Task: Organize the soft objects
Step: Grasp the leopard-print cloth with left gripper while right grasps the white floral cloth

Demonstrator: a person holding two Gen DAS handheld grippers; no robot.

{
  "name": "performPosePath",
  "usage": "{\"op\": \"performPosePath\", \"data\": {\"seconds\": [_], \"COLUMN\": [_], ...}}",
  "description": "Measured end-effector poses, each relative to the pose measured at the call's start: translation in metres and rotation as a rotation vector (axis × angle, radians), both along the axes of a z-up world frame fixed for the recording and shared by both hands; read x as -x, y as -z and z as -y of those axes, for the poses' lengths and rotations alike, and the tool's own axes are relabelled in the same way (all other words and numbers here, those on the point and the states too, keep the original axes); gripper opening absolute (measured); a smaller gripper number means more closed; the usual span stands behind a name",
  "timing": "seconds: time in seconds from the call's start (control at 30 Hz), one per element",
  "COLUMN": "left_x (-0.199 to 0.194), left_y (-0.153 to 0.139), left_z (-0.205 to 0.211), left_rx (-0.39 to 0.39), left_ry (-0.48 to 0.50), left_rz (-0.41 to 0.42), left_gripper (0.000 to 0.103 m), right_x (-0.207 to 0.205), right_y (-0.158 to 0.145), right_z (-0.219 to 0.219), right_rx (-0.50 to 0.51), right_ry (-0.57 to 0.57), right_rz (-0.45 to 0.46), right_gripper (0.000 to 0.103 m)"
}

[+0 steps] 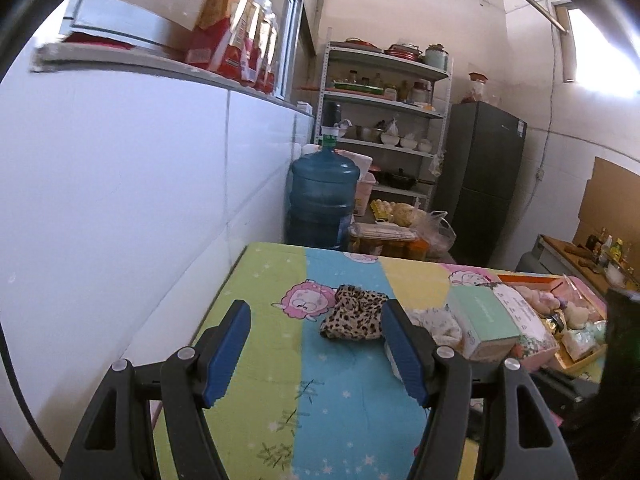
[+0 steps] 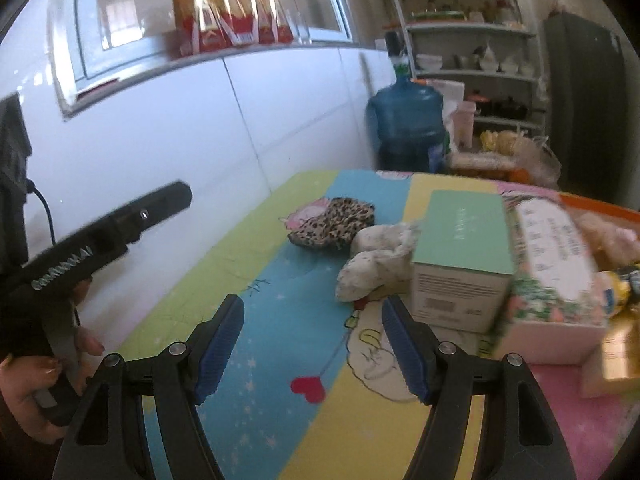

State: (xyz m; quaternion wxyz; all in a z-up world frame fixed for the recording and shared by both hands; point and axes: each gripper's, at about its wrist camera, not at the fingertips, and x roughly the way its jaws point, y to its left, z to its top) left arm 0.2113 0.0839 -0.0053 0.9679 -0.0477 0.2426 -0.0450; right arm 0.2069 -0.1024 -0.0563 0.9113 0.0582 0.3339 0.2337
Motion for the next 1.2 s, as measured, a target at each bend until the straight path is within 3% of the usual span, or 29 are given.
{"op": "performPosePath", "data": {"seconds": [0.47,0.63,0.8,0.87,0.93,1.0,1.07,1.2], "left_x": [-0.106,-0.127,-0.140,-0.142,-0.144,-0.145,-0.145,-0.138], "left_y": [0.046,0.065,0.082,0.088,0.089,0.090,0.091,0.088], "left_z": [0.019,0.028,0.025,0.023,0.022,0.021,0.021,0.022], "left_rx": [-0.019,-0.056,-0.034,-0.013,0.005,0.032,0.051,0.047], "left_ry": [0.160,0.184,0.185,0.192,0.203,0.227,0.246,0.262], "left_rz": [-0.207,-0.259,-0.313,-0.339,-0.354,-0.364,-0.371,-0.349], "left_gripper": [0.067,0.067,0.067,0.058,0.049,0.036,0.023,0.014], "right_x": [-0.049,-0.060,-0.066,-0.069,-0.072,-0.076,-0.078,-0.079], "right_y": [0.029,0.032,0.034,0.036,0.039,0.042,0.045,0.045], "right_z": [-0.014,-0.008,-0.007,-0.007,-0.006,-0.005,-0.004,-0.006], "right_rx": [0.023,-0.008,-0.015,-0.016,-0.013,-0.014,-0.024,-0.022], "right_ry": [0.077,0.088,0.091,0.092,0.093,0.099,0.094,0.077], "right_rz": [-0.088,-0.117,-0.132,-0.147,-0.165,-0.186,-0.205,-0.200], "right_gripper": [0.073,0.073,0.073,0.073,0.062,0.031,0.023,0.013]}}
